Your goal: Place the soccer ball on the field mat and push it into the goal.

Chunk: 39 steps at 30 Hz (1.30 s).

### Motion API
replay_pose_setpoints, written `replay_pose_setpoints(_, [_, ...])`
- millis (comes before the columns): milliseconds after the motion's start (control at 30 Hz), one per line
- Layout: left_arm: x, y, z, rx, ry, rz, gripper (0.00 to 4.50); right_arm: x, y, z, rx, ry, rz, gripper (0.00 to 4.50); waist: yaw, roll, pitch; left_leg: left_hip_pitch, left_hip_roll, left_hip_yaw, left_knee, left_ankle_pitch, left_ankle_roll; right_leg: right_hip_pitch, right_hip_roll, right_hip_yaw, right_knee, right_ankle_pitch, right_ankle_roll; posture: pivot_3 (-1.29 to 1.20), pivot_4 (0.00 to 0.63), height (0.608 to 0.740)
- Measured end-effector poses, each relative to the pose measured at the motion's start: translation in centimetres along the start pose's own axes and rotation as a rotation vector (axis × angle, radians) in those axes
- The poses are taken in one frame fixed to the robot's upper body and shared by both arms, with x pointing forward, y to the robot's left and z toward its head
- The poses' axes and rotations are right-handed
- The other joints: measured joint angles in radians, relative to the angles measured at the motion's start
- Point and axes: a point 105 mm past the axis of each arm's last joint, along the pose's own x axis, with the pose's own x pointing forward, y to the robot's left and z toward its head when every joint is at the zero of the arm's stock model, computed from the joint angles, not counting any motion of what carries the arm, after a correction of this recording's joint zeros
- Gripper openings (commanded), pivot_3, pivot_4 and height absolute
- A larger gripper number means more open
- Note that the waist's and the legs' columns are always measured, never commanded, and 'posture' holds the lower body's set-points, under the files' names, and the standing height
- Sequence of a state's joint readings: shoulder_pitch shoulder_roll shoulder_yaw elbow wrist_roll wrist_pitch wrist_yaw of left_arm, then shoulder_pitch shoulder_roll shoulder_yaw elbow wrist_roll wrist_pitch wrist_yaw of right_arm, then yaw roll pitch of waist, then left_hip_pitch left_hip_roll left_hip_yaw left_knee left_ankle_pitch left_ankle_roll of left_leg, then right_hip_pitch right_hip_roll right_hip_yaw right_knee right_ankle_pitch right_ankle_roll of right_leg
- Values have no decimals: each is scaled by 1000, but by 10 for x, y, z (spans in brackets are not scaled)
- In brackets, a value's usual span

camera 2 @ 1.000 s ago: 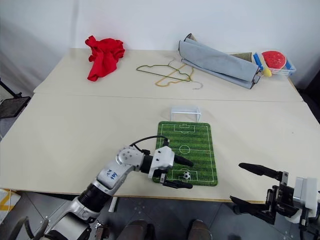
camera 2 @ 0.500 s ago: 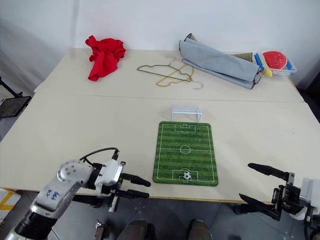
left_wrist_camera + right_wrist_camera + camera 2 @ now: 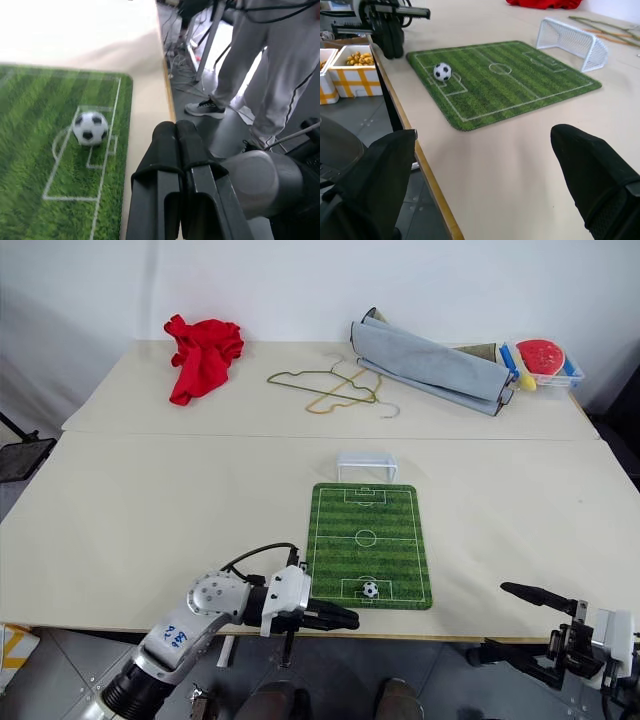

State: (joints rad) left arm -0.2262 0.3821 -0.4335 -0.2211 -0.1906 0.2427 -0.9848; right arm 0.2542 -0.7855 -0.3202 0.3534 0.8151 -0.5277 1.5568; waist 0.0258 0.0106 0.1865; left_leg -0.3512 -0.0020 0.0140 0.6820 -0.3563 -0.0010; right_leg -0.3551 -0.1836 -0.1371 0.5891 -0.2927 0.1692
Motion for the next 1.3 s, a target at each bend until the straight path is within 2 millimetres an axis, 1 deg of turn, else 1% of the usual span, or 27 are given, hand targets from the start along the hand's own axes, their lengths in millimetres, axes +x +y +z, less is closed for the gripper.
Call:
replay_pose_setpoints(67, [8, 1, -1, -4, 0, 11, 33, -2, 0, -1, -4, 5, -6, 4500, 2, 0, 0, 0, 0, 0, 0, 0, 0, 0, 0, 0, 0, 0, 0, 0, 150, 740])
replay_pose_setpoints(167, [22, 8, -8, -27, 13, 49, 33, -4, 1, 0, -5, 8, -7, 4500, 5, 0, 0, -1, 0, 0, 0, 0, 0, 0, 0, 0, -1, 0, 0, 0, 150, 740])
replay_pose_setpoints(267, [34, 11, -5, -18, 2, 64, 33, -3, 4, 2, -6, 2, 5, 4500, 6, 0, 0, -1, 0, 0, 0, 0, 0, 0, 0, 0, -1, 0, 0, 0, 150, 740])
replay_pose_setpoints(433, [37, 16, -4, -14, 1, 107, 33, 4, 7, 6, -5, -31, 17, 4500, 5, 0, 0, -1, 0, 0, 0, 0, 0, 0, 0, 0, -1, 0, 0, 0, 150, 740])
replay_pose_setpoints(533, [37, 22, -3, -8, 4, 130, 33, 7, 9, 7, -8, -40, 24, 4500, 6, 0, 0, -1, 0, 0, 1, 0, 0, 0, 0, 0, -1, 0, 0, 0, 150, 740])
replay_pose_setpoints(600, [39, 33, -1, 2, 6, 152, 33, 7, 10, 10, -15, -50, 5, 4500, 13, 1, 0, -1, 0, -1, 1, 0, 0, 0, 0, 0, -1, 0, 1, 0, 150, 740])
replay_pose_setpoints(700, [39, 63, 8, 23, -4, 225, 33, 13, 19, 12, -5, -73, -3, 4500, 23, 0, 0, -1, 0, -1, 1, 0, 0, 0, 0, 0, -1, 0, 1, 0, 150, 740])
replay_pose_setpoints(800, [30, 92, 24, 72, -33, 308, 33, 20, 26, 15, 11, -91, -19, 4500, 26, 1, 0, -2, -1, 0, 1, 0, 0, -1, 0, 0, -2, 0, 1, 0, 150, 740])
replay_pose_setpoints(900, [25, 113, 29, 35, -65, 382, 33, 25, 32, 20, 12, -99, -28, 4500, 26, 0, 0, -2, -1, 0, 1, 0, 1, -1, 0, 0, -2, 1, 1, 0, 150, 740])
replay_pose_setpoints(1033, [13, 134, 33, -12, -130, 508, 33, 29, 35, 22, 13, -108, -45, 4500, 26, -1, 0, -3, -1, 0, 1, 0, 1, -1, 0, 0, -2, 1, 1, 0, 150, 740])
replay_pose_setpoints(1067, [10, 135, 35, -19, -146, 519, 33, 30, 35, 22, 18, -108, -55, 4500, 25, -1, 0, -2, -1, 0, 0, 0, 1, -1, 0, 0, -2, 1, 1, 0, 150, 740])
replay_pose_setpoints(1100, [4, 133, 35, -16, -158, 511, 33, 32, 34, 21, 22, -117, -78, 4500, 22, -1, 0, -2, -1, 0, 0, 0, 1, -2, 0, 0, -2, 1, 1, 0, 150, 740])
replay_pose_setpoints(1133, [-2, 123, 36, -3, -183, 482, 33, 35, 30, 23, 15, -138, -114, 4500, 18, 0, 0, -2, 0, 1, -1, -1, 1, -3, 0, 1, -2, 1, 1, 0, 150, 740])
replay_pose_setpoints(1200, [-17, 104, 31, 18, -204, 425, 33, 40, 20, 26, 3, -186, -200, 4500, 0, 0, 0, -2, 0, 1, -1, -1, 0, -3, 1, 2, -1, 0, 1, 0, 150, 740])
replay_pose_setpoints(1233, [-28, 96, 27, 27, -201, 408, 33, 42, 14, 29, -4, -206, -242, 4500, -2, 1, 0, -2, 0, 1, -1, -1, 0, -4, 1, 2, 0, 0, 1, 0, 150, 740])
replay_pose_setpoints(1300, [-57, 92, 25, 77, -183, 420, 33, 44, 6, 33, -10, -229, -286, 4500, -3, 1, 1, -2, 1, 1, 0, 0, -1, -4, 1, 2, 1, 0, 1, 0, 150, 740])
